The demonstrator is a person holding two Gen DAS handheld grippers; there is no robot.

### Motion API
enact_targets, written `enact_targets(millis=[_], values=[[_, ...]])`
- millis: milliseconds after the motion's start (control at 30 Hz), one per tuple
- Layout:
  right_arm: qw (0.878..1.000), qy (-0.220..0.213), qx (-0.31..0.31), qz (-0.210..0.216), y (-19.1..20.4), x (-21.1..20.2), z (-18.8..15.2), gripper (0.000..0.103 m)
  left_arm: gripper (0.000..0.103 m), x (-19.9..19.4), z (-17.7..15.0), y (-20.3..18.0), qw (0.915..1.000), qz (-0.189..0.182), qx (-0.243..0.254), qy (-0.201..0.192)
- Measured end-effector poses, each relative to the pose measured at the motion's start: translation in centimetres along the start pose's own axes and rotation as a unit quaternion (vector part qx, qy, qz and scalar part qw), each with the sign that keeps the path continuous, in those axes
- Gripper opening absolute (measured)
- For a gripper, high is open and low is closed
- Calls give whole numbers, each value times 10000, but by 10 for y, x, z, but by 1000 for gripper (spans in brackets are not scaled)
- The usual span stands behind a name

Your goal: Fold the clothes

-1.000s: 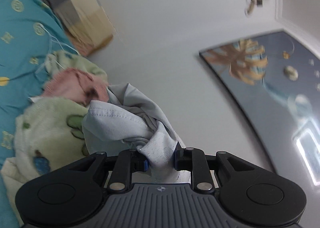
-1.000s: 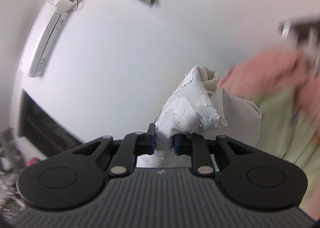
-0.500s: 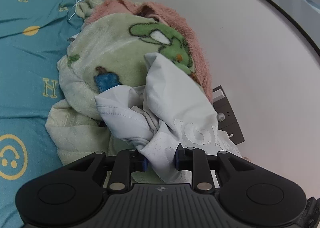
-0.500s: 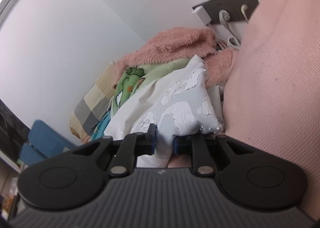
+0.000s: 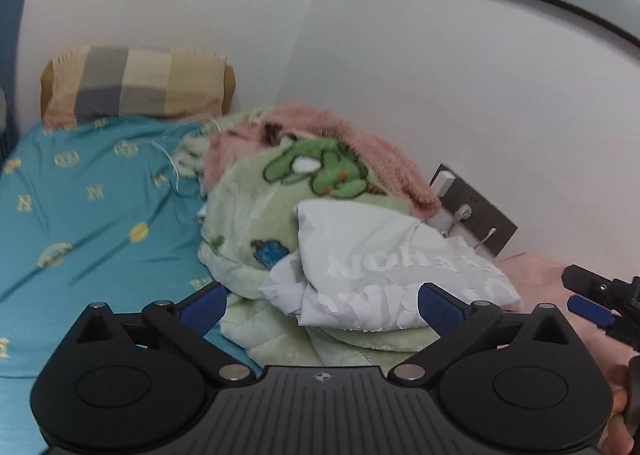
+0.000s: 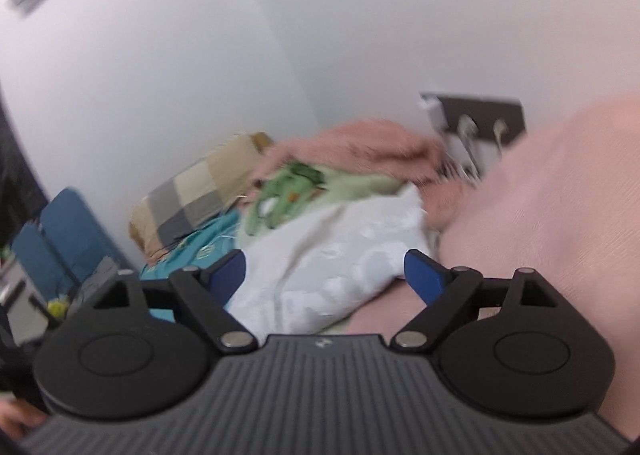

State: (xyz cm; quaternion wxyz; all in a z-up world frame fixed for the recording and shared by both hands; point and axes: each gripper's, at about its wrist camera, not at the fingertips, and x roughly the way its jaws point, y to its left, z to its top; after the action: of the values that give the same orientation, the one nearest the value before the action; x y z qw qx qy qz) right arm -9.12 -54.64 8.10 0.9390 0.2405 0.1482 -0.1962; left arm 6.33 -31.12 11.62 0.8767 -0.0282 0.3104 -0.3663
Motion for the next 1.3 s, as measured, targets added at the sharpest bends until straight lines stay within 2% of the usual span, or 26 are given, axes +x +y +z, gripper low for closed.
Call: enact_targets(millis=[233, 433, 600, 667, 767, 967, 1300], values=[[9957, -248, -881, 109, 57, -66, -9, 88, 103, -107, -18, -31, 9949, 305, 675, -681], [9930, -542, -1041, 129, 77, -106, -30, 88, 103, -156, -48, -48, 9880, 479, 1104, -968], [9890, -933, -1149, -26, 82, -118, -51, 88, 103, -164, -76, -41, 9852, 595, 1063, -1204], [9874, -1024, -1204, -121, 84, -118, -59, 88, 103, -161, -82, -35, 9856, 620, 1039, -1184], [9881, -949, -1189, -217, 85, -113, -68, 88, 103, -159, -84, -29, 9850, 643, 1068, -1193], [9875, -830, -1288, -372, 90, -107, -83, 88, 103, -157, -86, -11, 9881, 597, 803, -1169], [9859, -721, -1435, -479, 102, -113, -94, 88, 103, -161, -92, -13, 9897, 425, 787, -1118]])
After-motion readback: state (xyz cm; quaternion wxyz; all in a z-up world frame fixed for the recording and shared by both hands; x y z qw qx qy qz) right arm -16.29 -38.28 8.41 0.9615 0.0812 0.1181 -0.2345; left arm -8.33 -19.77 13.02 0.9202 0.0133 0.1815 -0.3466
